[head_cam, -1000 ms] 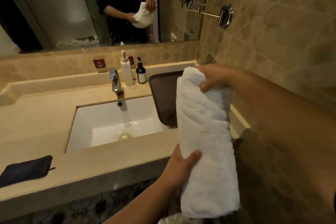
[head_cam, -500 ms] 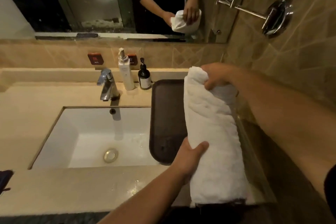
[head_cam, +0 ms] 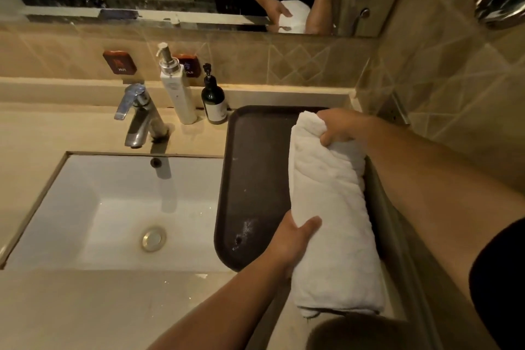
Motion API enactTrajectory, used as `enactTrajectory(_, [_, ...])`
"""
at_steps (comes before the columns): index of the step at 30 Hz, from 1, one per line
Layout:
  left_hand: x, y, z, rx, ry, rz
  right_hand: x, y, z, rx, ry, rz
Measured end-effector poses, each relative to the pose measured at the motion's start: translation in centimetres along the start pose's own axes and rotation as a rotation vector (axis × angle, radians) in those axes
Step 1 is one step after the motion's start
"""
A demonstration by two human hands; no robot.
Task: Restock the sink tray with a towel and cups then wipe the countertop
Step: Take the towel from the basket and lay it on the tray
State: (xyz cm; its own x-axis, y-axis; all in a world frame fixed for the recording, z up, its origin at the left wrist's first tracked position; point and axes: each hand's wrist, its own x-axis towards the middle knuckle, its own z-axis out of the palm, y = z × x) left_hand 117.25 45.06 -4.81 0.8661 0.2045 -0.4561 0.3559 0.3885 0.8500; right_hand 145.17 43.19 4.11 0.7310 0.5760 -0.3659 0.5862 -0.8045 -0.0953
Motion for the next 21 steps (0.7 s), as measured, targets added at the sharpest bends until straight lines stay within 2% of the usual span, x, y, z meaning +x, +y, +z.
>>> enactTrajectory(6, [0.6, -0.3, -0.5, 0.055, 0.007, -0.016, 1.5, 1.0, 1.7, 0.0, 0.025, -0.042])
enactTrajectory(10, [0.7, 0.0, -0.4, 0.021, -0.052, -0.012, 1.8, 1.0, 0.6, -0.014, -0.003, -0.048])
enactTrajectory(15, [1.1, 0.2, 0.2, 0.049, -0.041, -0.087, 1.4, 1.0, 0.9, -0.039, -0.033, -0.009])
enactTrajectory(17, [1.0, 0.3, 0.0, 0.178, 0.018, -0.068, 1.0, 0.7, 1.7, -0.073, 0.027, -0.007])
enactTrajectory(21, [-0.2, 0.4, 0.1, 0.659, 0.185, 0.069, -0.5, 0.8, 4.1, -0.272, 0.348, -0.068])
